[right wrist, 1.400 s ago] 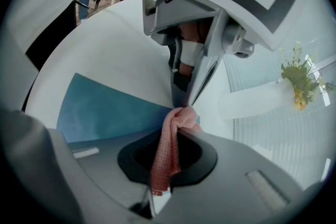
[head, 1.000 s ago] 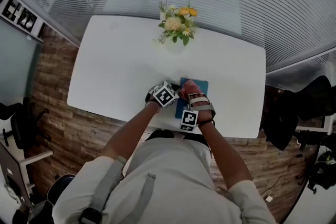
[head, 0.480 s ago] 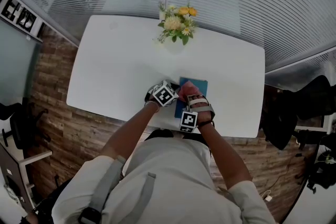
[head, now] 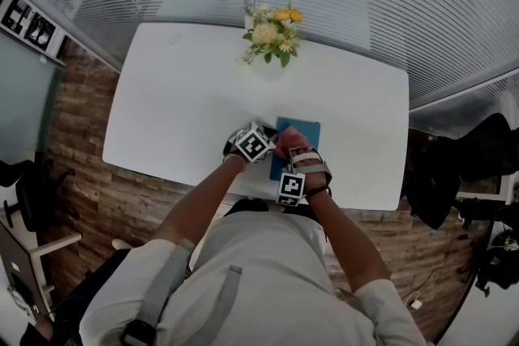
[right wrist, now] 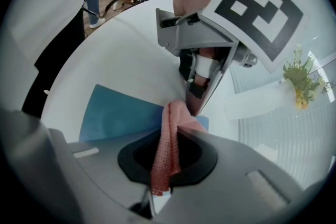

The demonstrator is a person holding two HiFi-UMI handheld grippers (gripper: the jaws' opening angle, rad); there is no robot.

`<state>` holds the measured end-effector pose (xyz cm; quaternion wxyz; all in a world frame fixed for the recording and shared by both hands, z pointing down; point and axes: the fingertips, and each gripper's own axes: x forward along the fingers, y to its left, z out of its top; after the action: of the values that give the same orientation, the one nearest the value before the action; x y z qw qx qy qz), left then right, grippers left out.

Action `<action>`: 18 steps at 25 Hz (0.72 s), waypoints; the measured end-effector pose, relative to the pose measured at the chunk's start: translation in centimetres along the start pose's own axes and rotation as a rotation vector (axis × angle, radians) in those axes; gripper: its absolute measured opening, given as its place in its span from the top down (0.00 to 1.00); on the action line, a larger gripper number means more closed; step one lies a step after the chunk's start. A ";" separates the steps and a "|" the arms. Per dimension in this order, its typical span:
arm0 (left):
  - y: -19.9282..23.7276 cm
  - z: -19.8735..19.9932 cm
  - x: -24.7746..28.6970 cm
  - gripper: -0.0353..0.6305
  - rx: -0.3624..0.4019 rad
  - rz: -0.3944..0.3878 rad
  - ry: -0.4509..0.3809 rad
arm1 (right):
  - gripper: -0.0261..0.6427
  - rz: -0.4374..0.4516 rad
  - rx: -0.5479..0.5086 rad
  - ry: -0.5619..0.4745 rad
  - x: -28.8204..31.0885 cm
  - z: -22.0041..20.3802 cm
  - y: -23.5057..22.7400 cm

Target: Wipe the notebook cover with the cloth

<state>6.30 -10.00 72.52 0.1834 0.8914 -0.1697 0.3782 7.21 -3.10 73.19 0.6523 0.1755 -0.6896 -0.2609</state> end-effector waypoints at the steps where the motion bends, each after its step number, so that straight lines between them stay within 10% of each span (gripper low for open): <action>1: 0.0 0.1 -0.1 0.94 0.002 -0.001 0.001 | 0.95 0.002 0.002 -0.001 0.0 0.0 0.1; 18: -0.2 0.2 -0.4 0.94 -0.006 -0.005 0.003 | 0.95 0.031 0.029 -0.009 -0.6 0.2 1.0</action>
<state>6.27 -9.84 72.05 0.1874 0.8906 -0.1682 0.3787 7.14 -1.95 73.32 0.6505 0.1731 -0.6990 -0.2414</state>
